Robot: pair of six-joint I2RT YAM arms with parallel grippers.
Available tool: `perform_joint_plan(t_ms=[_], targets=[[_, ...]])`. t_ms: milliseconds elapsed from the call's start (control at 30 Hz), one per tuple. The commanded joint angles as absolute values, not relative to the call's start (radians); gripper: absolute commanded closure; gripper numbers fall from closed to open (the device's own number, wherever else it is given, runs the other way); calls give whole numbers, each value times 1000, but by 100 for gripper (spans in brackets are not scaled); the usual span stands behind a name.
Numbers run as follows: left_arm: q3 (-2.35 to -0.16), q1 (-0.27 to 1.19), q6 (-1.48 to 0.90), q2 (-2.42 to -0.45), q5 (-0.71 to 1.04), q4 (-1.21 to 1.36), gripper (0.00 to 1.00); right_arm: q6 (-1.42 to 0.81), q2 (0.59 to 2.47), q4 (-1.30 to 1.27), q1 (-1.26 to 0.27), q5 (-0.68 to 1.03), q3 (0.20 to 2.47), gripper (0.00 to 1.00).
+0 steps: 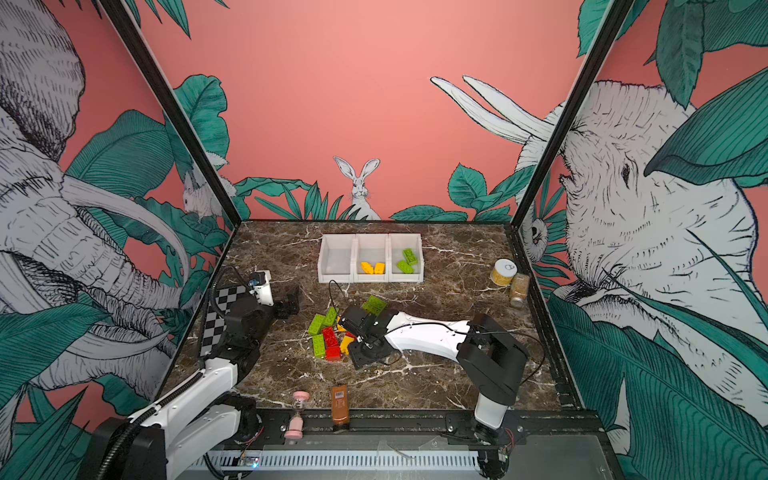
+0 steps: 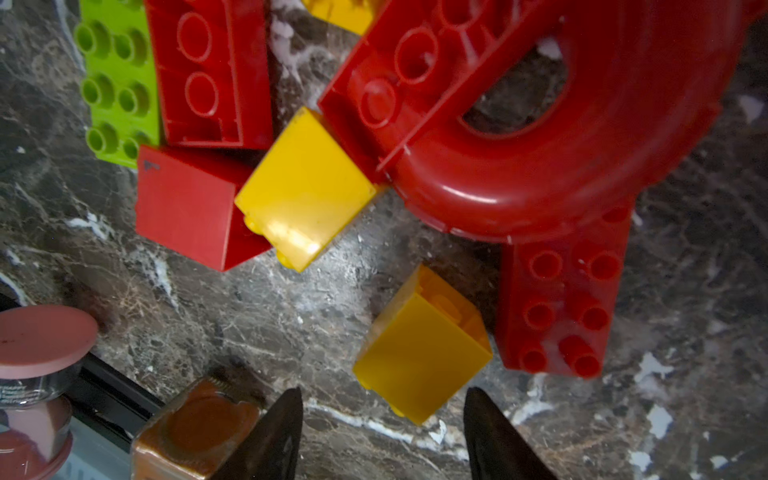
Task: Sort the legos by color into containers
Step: 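Move the right gripper back to the pile and grasp a yellow brick, then carry the yellow brick to the middle compartment and release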
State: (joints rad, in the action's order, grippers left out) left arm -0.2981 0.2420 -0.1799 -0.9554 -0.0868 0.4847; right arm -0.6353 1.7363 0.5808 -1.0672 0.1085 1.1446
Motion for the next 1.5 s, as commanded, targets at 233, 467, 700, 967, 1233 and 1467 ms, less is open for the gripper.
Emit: perform_joint_plan(t_ms=[233,467,700,967,1233,1467], targets=[[-288,250,-178,-950,-89,504,2,-576,1811,646,-1075,52,1219,42],[-288,250,-178,-951,-92,506,2,-548,1845,673,-1075,9,1249,47],[-288,250,-177,-950,-93,505,2,-555,1846,641,-1075,21,1239,55],[-288,250,-178,-946,-91,502,2,-571,1731,544,-1074,2,1171,63],[-287,250,-171,-928,-98,494,2,-494,1660,583,-1011,-92,1227,66],[-287,250,-169,-929,-98,495,2,-390,1688,496,-898,-161,1344,68]])
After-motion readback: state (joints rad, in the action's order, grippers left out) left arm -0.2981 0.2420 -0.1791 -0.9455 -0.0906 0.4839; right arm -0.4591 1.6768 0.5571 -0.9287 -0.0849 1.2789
